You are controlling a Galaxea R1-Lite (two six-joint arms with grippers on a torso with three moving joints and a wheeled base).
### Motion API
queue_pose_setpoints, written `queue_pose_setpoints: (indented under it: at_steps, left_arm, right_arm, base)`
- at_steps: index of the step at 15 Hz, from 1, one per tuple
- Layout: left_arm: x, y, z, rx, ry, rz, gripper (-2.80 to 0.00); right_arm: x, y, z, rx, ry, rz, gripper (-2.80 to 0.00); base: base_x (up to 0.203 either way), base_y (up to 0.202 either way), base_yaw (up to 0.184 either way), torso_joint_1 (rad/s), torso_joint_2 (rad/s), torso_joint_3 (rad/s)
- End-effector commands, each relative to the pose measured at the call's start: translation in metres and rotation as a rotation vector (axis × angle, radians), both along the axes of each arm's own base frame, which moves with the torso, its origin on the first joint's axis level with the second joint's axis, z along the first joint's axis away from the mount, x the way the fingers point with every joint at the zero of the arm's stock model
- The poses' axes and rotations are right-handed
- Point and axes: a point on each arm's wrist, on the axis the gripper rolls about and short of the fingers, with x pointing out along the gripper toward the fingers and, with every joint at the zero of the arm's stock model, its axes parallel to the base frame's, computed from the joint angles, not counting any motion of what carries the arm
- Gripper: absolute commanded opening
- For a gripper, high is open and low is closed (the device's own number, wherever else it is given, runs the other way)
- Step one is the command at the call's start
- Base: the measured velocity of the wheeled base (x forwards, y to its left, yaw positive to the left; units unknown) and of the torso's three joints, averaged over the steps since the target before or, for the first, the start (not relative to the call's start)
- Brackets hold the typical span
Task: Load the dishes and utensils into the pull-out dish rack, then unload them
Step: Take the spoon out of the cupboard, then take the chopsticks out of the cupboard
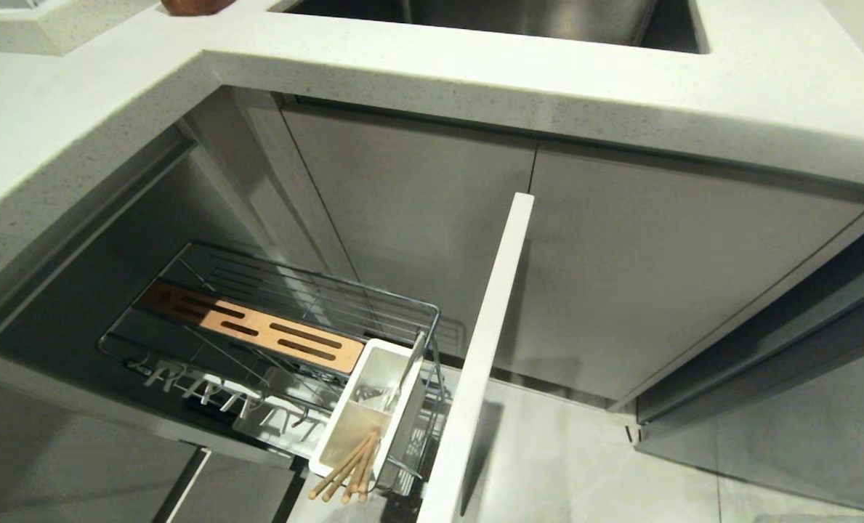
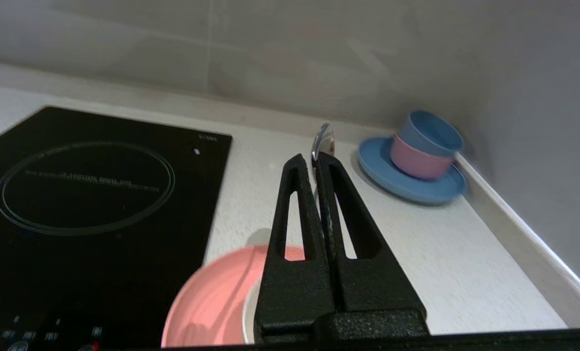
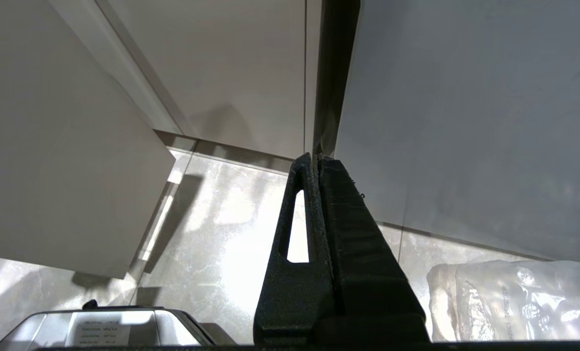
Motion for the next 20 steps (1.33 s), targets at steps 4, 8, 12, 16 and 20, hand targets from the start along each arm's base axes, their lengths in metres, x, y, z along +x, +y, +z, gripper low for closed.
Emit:
queue_pose_setpoints:
  at_steps: [4,8,12,16,20]
  left_arm:
    - [0.01,0.019,-0.019,-0.042,0.032,0.076,-2.8]
    - [0.012,0.034,-0.036,-0.061,0.072,0.072,-2.8]
    - [0.013,0.035,-0.046,-0.073,0.081,-0.025,-2.8]
    - [0.012,0.037,-0.057,-0.102,0.097,-0.076,-2.8]
    - [0.011,0.036,-0.065,-0.116,0.099,-0.128,-2.8]
  right_arm:
    - [0.0,0.0,-0.001,0.0,0.002,0.001,-2.8]
    - [0.0,0.0,0.0,0.0,0.002,0.001,-2.8]
    - [0.0,0.0,-0.001,0.0,0.003,0.001,-2.8]
    - [0.0,0.0,-0.001,0.0,0.002,0.0,-2.8]
    - [0.0,0.0,-0.001,0.0,0.002,0.001,-2.8]
  base:
    - [0.0,0.0,0.0,0.0,0.0,0.0]
    - [0.0,0.0,0.0,0.0,0.0,0.0]
    - [0.0,0.0,0.0,0.0,0.0,0.0]
    - [0.0,0.0,0.0,0.0,0.0,0.0]
    - [0.0,0.0,0.0,0.0,0.0,0.0]
